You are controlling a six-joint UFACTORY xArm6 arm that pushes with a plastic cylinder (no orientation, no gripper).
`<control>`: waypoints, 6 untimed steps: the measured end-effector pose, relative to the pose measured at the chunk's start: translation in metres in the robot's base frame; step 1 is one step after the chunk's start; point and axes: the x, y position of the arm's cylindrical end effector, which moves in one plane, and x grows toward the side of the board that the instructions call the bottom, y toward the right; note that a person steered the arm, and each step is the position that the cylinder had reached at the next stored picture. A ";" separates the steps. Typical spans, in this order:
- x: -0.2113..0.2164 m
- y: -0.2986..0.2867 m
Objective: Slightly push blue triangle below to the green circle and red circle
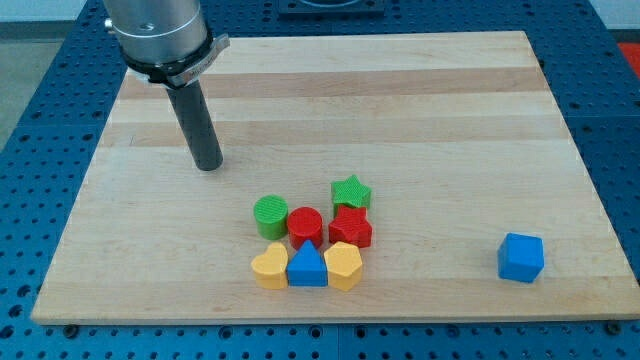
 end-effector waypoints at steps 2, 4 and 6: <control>0.039 0.000; 0.077 -0.007; 0.129 -0.007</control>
